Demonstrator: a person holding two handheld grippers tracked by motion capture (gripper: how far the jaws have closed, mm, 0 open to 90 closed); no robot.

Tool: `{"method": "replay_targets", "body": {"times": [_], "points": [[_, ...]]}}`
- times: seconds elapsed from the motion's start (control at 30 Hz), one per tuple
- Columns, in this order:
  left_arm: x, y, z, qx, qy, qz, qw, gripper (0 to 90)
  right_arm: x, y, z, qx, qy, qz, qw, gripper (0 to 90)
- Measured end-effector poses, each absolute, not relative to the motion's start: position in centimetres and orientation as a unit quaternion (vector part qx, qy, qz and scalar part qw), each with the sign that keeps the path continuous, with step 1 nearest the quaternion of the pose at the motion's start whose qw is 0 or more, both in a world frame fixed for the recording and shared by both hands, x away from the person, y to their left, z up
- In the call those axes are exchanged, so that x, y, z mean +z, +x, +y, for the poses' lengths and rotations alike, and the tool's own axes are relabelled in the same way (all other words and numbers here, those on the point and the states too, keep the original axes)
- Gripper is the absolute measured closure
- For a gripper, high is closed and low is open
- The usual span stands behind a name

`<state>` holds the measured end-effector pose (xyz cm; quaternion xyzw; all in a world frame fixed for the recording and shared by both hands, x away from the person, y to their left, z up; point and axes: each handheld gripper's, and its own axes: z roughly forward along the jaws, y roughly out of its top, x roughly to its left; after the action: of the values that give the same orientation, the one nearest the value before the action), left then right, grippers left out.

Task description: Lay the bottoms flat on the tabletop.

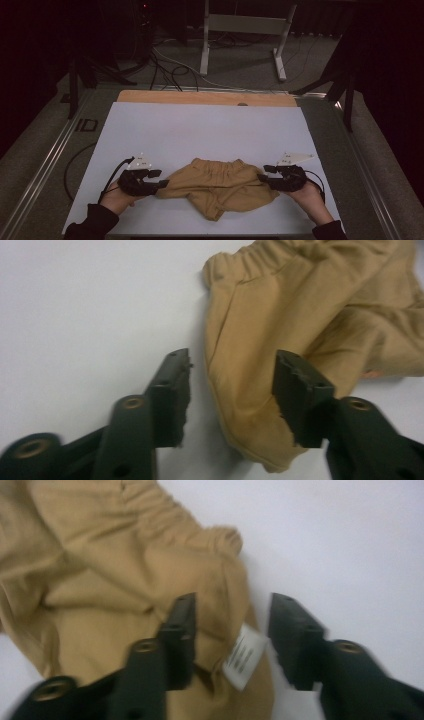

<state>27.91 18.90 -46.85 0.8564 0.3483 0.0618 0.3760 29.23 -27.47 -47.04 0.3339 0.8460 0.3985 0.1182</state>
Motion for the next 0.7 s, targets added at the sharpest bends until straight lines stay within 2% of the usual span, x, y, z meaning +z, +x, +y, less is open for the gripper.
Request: {"method": "replay_targets", "body": {"times": [0.03, 0.23, 0.47, 0.7], "points": [[-46.5, 28.1, 18.7, 0.062, 0.858, 0.344, 0.376, 37.5, -46.7, 29.3, -27.4, 0.402, 0.338, 0.842, 0.121, 45.2], [-44.7, 29.5, 17.3, 0.073, 0.857, 0.344, 0.376, 32.6, -44.0, 30.6, -26.4, 0.443, 0.356, 0.813, 0.129, 30.4], [-44.3, 32.2, 15.0, 0.067, 0.839, 0.369, 0.393, 33.2, -43.8, 32.2, -23.3, 0.428, 0.338, 0.83, 0.117, 30.2], [-46.9, 34.2, 12.2, 0.038, 0.851, 0.371, 0.369, 38.2, -46.6, 34.1, -20.6, 0.376, 0.337, 0.858, 0.098, 36.0]]}}
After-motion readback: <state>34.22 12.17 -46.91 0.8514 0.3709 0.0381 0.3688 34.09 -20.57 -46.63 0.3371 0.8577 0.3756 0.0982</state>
